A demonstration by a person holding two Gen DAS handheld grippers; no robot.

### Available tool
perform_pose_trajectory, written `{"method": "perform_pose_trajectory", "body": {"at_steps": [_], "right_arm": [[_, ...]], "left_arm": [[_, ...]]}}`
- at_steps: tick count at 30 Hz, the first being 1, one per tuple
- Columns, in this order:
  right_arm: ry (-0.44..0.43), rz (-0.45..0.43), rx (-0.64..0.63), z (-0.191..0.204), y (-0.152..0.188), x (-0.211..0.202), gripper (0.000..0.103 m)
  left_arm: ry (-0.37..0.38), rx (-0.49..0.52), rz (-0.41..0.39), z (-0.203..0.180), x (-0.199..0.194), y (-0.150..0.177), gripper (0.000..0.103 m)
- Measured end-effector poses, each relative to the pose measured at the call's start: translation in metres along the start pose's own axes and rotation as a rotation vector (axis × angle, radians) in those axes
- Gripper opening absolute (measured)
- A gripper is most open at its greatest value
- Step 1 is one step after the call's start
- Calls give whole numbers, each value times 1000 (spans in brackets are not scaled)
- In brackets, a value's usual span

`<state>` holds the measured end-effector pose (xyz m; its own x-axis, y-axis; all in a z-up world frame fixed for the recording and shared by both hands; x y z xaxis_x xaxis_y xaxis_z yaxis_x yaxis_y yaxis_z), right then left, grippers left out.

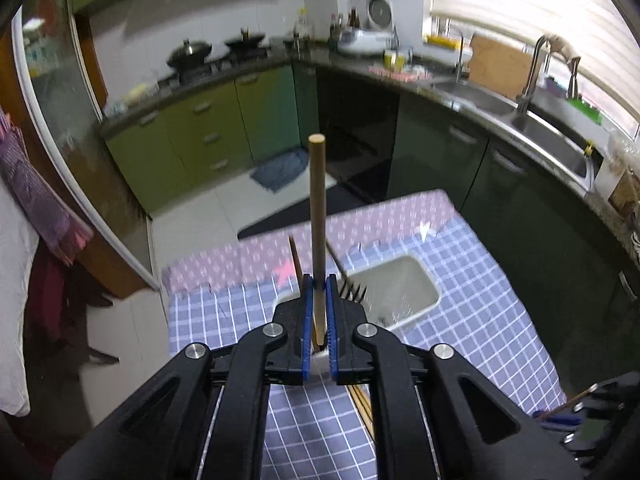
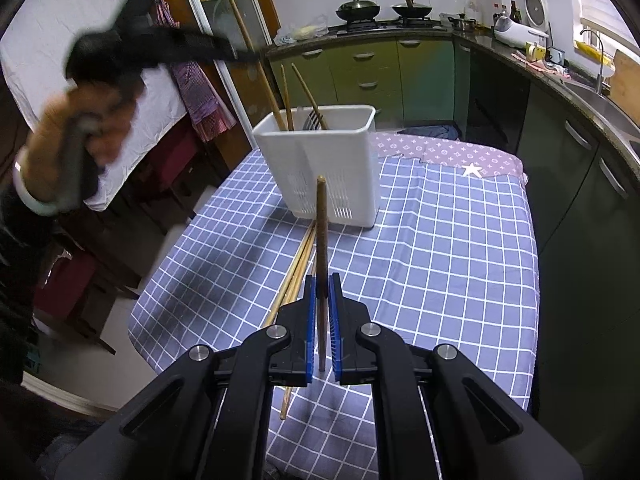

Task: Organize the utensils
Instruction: 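Lower the chopstick into the white caddy and open the left tool while the right tool carries its chopstick, then lower the chopstick into the caddy and open the right tool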

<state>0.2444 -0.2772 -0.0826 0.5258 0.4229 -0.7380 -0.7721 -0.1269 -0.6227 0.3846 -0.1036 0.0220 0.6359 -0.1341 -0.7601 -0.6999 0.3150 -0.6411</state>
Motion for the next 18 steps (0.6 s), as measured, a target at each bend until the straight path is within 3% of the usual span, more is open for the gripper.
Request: {"method": "perform_pose_trajectory", "body": {"at_steps": [7, 15, 18], "right_arm": [[-12, -70, 16, 0, -46, -19, 7], [-47, -279, 116, -8, -141, -56, 7], [-23, -333, 135, -10, -168, -56, 7]], "left_arm": [[2, -9, 9, 11, -5, 19, 10], [11, -34, -10, 32, -44, 48, 21], [21, -32, -1, 36, -52, 62, 21]]}}
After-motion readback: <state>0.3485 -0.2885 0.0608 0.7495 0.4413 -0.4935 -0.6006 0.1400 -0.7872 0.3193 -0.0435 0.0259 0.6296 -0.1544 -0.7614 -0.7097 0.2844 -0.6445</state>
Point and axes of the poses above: each gripper's, at about its wrist camera, not at the fingertips, and x roughly the way its jaws point, z to its left, y to its underside, the point moved 1 cm from there along x, roughly the way its jaws point, and after that the axes turned 4 degrees about x, right-handed, at the moved point
